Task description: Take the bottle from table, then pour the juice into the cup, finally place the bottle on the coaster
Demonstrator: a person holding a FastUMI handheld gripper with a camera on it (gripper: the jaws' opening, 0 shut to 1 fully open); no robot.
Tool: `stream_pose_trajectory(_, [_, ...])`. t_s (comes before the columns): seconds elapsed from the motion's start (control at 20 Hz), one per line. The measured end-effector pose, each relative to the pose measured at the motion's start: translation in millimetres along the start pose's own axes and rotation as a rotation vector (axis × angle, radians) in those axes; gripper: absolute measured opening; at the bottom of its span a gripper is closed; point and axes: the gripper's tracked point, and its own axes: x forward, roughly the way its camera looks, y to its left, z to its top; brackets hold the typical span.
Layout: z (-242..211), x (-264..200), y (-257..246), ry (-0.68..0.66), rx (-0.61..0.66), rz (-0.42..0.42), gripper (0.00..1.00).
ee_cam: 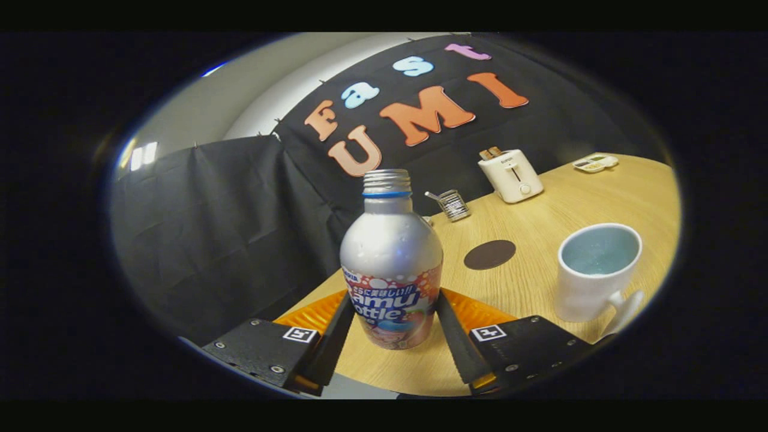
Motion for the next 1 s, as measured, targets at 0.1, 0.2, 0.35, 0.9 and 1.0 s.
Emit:
stream_pose_trajectory(0.1, [2, -2, -4, -0.011, 0.058, 0.006, 0.78])
stream_pose_trajectory(0.2, [6, -4, -8, -0.023, 0.11, 0.005, 0.78])
stream_pose_trajectory(0.35, [11, -3, -14, -0.04, 0.192, 0.004, 0.78])
stream_pose_trajectory(0.9, [9, -17, -10, -0.042, 0.526, 0.048, 0.78])
stream_pose_trajectory(1.0, [13, -21, -6, -0.046, 0.571, 0.052, 0.78])
